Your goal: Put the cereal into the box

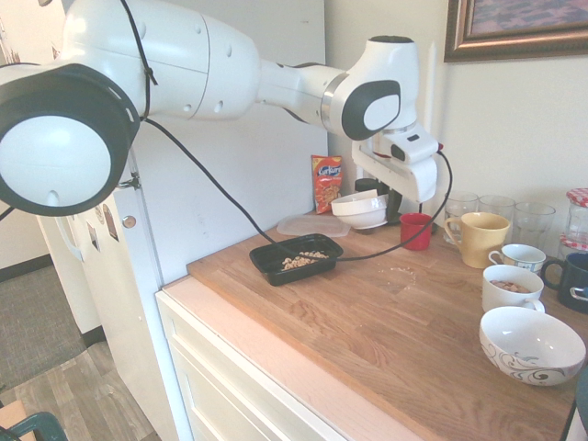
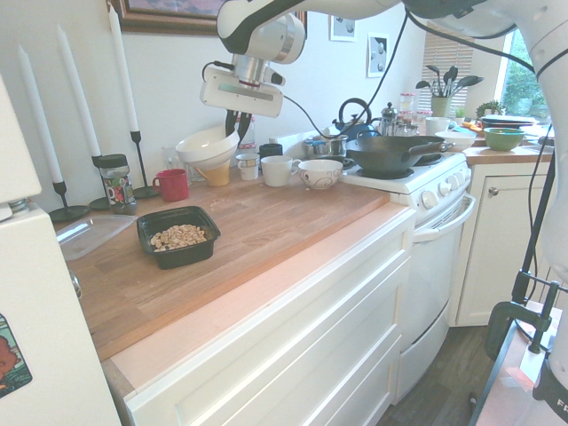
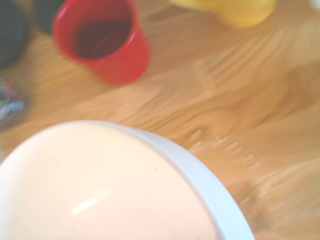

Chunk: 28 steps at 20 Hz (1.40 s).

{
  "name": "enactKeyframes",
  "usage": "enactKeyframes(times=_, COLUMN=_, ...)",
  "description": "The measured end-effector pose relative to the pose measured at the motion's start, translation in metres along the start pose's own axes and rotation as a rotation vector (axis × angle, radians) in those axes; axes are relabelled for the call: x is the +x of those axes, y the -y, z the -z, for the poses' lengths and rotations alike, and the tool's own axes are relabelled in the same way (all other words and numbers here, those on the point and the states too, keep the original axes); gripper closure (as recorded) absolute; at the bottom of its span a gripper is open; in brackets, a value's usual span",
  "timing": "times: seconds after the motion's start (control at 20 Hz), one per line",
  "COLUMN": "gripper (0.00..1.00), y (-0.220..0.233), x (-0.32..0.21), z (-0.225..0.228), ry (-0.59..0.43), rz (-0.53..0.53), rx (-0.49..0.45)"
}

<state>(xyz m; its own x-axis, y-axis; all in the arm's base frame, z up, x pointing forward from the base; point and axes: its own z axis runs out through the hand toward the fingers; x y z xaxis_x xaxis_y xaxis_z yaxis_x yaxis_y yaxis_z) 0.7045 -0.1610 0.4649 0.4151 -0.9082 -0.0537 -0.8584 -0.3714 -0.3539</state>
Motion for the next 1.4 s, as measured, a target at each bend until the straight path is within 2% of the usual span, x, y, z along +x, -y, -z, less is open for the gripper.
enactKeyframes(times=0.15, gripper=1.0, y=-0.036, x=0.018, z=-0.013, ry=0.018, rz=-0.026, rx=-0.002)
enactKeyframes(times=0.3, gripper=1.0, y=-0.053, x=0.023, z=-0.025, ry=0.018, rz=-0.036, rx=-0.013)
enactKeyframes(times=0.65, gripper=1.0, y=-0.068, x=0.021, z=-0.052, ry=0.035, rz=-0.062, rx=-0.007)
enactKeyframes(times=1.2, gripper=1.0, y=-0.094, x=0.048, z=-0.1, ry=0.016, rz=-0.119, rx=-0.031)
enactKeyframes(times=1.4, gripper=1.0, y=-0.096, x=0.058, z=-0.101, ry=0.014, rz=-0.147, rx=-0.013)
